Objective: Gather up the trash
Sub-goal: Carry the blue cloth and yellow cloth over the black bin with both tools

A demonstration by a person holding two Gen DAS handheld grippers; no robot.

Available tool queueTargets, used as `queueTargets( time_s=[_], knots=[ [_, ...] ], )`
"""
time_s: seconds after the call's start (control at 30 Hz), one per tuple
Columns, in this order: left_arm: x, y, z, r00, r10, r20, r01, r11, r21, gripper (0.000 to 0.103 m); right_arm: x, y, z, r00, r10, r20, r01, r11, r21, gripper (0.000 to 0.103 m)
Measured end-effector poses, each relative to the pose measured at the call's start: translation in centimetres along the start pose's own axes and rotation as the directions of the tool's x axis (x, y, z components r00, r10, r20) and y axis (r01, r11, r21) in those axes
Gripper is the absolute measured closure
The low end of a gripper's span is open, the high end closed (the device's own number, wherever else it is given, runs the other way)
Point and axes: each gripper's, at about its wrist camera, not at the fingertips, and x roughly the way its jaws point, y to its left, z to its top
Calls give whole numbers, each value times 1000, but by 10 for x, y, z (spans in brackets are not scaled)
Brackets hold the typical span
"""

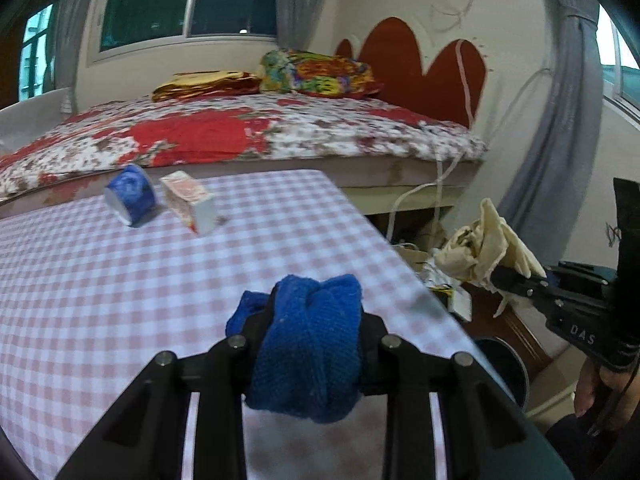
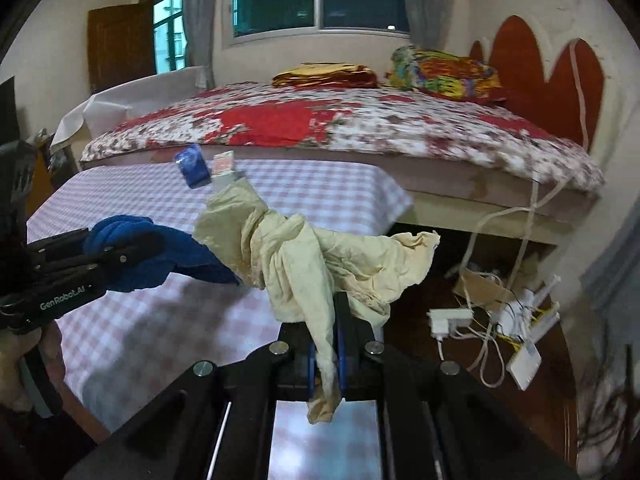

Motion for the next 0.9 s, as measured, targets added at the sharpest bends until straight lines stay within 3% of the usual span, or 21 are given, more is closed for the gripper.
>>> queueTargets(
  time_s=[0.37, 0.9],
  knots=[
    [-8, -75, -20, 993, -114, -36, 116, 992, 49, 73, -52, -66, -51, 996, -88, -11, 89, 990, 105, 95],
    [2, -178, -33, 961, -251, -116, 267, 951, 154, 73, -89, -139, -131, 981, -168, -99, 187, 953, 237, 95]
  ],
)
